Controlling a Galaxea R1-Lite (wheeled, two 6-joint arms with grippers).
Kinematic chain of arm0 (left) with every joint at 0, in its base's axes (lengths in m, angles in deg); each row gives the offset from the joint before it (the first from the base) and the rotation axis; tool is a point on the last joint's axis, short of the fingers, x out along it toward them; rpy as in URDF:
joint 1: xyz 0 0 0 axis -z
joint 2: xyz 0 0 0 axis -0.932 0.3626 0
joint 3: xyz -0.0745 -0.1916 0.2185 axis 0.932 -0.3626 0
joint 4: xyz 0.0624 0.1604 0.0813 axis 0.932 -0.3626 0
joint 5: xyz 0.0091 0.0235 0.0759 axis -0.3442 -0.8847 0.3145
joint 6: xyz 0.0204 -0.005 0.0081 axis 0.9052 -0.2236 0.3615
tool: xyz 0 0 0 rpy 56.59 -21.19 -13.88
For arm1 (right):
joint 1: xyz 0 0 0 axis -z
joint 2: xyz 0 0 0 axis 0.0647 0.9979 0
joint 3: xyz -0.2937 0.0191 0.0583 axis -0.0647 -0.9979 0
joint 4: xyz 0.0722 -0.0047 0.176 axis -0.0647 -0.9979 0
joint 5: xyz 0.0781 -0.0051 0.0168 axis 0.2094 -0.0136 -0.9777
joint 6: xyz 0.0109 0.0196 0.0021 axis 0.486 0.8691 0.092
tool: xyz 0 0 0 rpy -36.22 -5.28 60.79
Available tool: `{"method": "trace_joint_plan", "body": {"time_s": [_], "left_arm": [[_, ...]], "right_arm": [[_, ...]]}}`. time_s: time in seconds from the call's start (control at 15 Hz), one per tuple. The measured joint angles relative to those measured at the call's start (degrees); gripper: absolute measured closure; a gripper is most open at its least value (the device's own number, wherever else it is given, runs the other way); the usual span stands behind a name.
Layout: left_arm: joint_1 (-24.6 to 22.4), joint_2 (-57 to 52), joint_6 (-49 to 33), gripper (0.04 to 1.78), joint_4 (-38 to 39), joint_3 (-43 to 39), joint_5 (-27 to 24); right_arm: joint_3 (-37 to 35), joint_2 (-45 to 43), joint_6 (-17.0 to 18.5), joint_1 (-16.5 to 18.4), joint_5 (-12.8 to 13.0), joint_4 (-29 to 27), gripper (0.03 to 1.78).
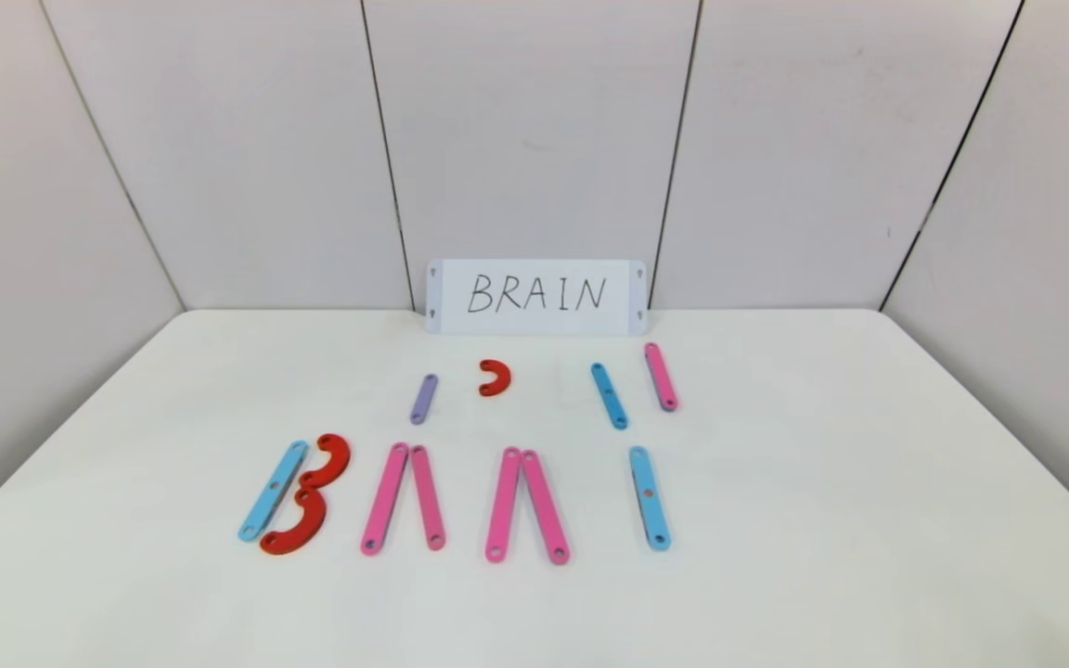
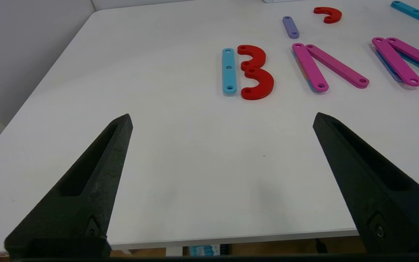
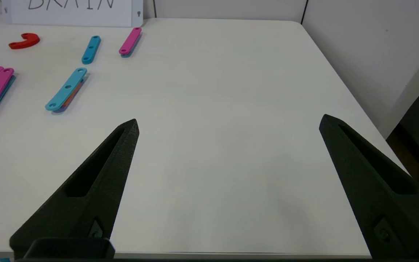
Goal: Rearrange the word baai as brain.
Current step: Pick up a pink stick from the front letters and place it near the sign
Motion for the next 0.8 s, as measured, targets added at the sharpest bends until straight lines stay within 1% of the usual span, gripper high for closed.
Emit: {"method": "trace_joint_plan", "body": {"time_s": [0.47, 0.67, 0.8], "left_arm": [[0.0, 0.0, 0.1, 0.08, 0.2, 0.0, 0.9], [0.1, 0.0, 0.1, 0.08, -0.2, 1.0, 0.9], [0.1, 0.5, 0.1, 0.08, -0.3, 3.7, 0.7]], "right_arm": [[0.2, 0.0, -0.2, 0.0, 0.1, 0.2, 0.07], [4.3, 0.1, 0.2, 0.0, 0.1, -0.8, 0.07], [8.0, 1.3, 0.2, 0.0, -0.3, -1.1, 0.07]]}}
